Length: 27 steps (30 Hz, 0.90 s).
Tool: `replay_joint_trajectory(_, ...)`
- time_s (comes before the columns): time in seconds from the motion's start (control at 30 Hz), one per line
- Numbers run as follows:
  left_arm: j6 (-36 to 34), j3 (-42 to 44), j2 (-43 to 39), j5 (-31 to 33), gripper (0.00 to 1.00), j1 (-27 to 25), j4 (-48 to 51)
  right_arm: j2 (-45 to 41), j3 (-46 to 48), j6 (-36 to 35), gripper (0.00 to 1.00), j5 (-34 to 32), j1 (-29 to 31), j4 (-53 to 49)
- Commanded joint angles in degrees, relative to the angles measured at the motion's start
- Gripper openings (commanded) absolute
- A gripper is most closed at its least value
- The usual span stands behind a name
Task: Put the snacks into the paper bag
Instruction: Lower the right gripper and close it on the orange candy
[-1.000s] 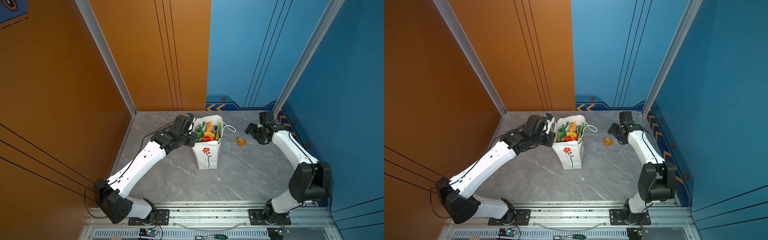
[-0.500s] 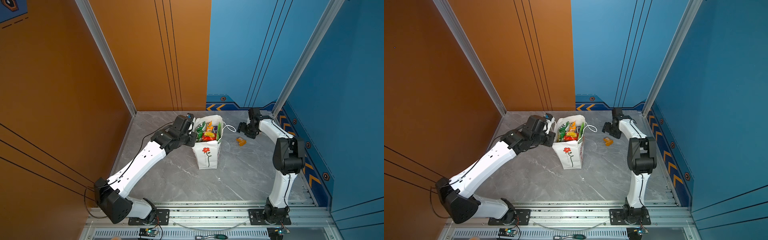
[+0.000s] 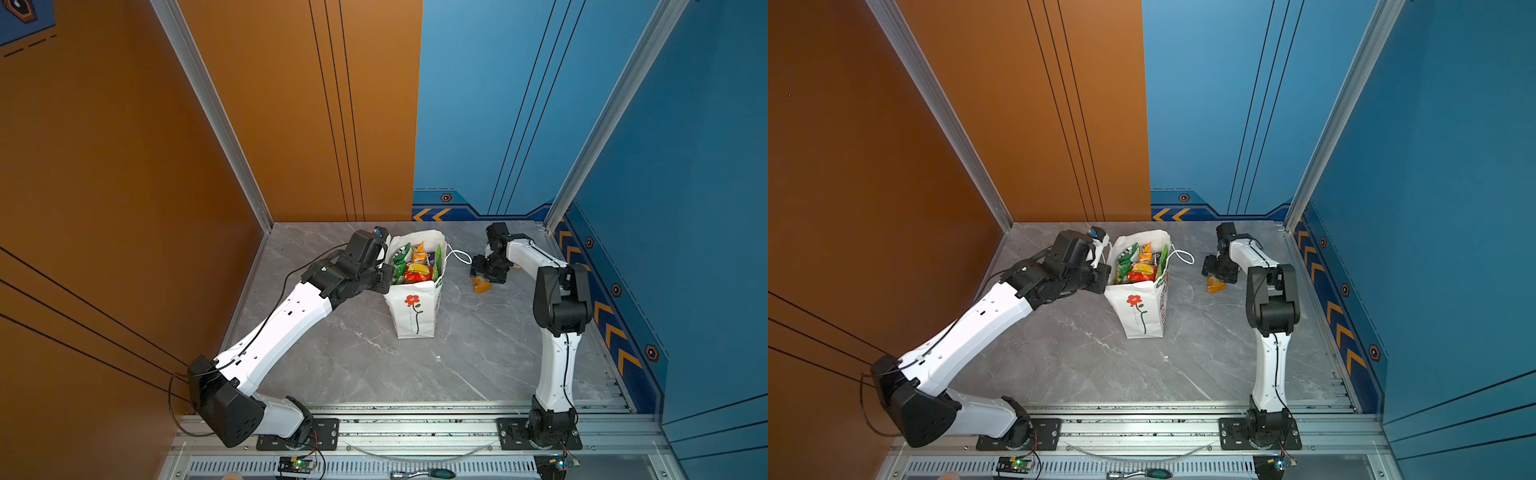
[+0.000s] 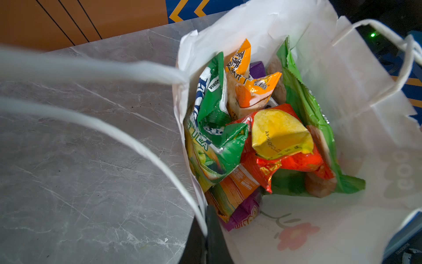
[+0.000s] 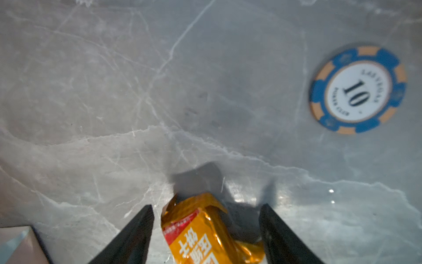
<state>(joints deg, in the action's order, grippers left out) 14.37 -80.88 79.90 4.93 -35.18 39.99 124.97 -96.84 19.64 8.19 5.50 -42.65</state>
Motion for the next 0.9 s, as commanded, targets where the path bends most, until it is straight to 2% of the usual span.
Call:
replay_joint_trajectory(0.0,-1.1,0.01,-1.81,0.96,0.0,0.73,-3.25,-1.31,2.05,-0.63,0.66,-0.53,1.15,-2.17)
replay_joint_trajectory(0.2,-1.08,0.02,-1.84,1.04,0.0,0.74,-3.25,-1.97,4.57,0.45,0.62,-2.94,1.89,-1.91)
replay_joint_trajectory(0.3,-1.19,0.08,-1.83,1.15,0.0,0.73,-3.22,-2.65,5.44,1.0,0.48,-3.43,1.93,-1.78)
replay_joint_trajectory(0.53,-1.27,0.03,-1.78,1.49,0.0,0.7,-3.16,-9.51,9.89,2.83,0.35,-2.15,2.06,1.05)
replay_joint_trajectory(0.87,-1.36,0.02,-1.59,1.48,0.0,0.55,-3.11,-23.86,17.08,5.22,0.32,-1.76,2.59,2.83)
